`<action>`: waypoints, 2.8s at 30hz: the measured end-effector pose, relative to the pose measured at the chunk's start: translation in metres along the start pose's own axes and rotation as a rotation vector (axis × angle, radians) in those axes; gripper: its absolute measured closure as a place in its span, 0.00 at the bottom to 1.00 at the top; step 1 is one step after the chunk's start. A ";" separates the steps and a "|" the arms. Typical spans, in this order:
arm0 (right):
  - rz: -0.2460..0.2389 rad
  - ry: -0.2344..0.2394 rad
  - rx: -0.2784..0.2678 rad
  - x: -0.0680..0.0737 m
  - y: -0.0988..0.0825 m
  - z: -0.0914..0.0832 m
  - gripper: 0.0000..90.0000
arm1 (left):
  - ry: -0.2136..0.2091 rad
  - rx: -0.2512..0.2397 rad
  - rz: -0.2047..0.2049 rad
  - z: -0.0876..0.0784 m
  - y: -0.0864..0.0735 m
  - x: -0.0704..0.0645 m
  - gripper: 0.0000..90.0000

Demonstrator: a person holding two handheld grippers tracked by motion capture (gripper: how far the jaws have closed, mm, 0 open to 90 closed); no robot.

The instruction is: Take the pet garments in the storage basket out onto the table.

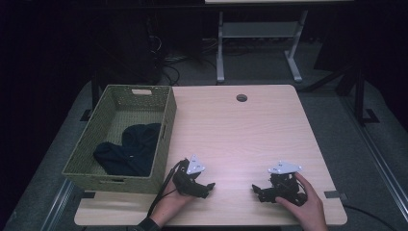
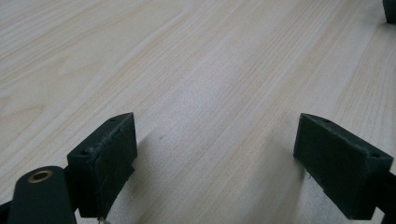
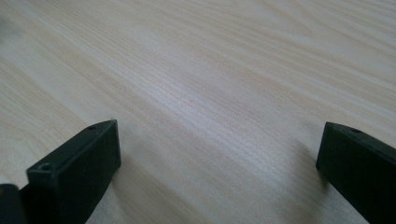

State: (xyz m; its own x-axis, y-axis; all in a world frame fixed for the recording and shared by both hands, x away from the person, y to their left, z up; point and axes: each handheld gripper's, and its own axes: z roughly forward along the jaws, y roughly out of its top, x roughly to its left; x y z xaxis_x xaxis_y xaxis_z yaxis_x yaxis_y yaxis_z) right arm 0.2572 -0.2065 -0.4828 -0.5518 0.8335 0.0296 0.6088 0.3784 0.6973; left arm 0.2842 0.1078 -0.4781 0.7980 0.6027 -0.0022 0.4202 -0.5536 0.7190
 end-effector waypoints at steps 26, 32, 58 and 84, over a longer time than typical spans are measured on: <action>0.004 0.002 0.002 0.000 0.000 0.000 0.00 | -0.017 0.005 -0.011 -0.002 0.002 0.002 0.15; 0.004 0.002 0.002 0.000 0.000 0.000 0.00 | -0.026 0.001 -0.022 -0.006 0.004 0.003 0.15; 0.003 0.002 0.002 0.000 0.000 0.000 0.00 | -0.037 0.000 -0.013 -0.018 0.016 0.006 0.16; 0.004 0.002 0.002 0.000 0.000 0.000 0.00 | -0.056 -0.029 -0.009 -0.029 0.034 0.006 0.16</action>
State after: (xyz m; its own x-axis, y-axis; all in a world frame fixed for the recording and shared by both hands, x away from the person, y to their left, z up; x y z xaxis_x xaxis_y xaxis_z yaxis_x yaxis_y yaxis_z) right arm 0.2569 -0.2063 -0.4827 -0.5503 0.8343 0.0340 0.6123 0.3755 0.6958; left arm 0.2906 0.1093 -0.4337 0.8176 0.5739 -0.0470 0.4152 -0.5309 0.7388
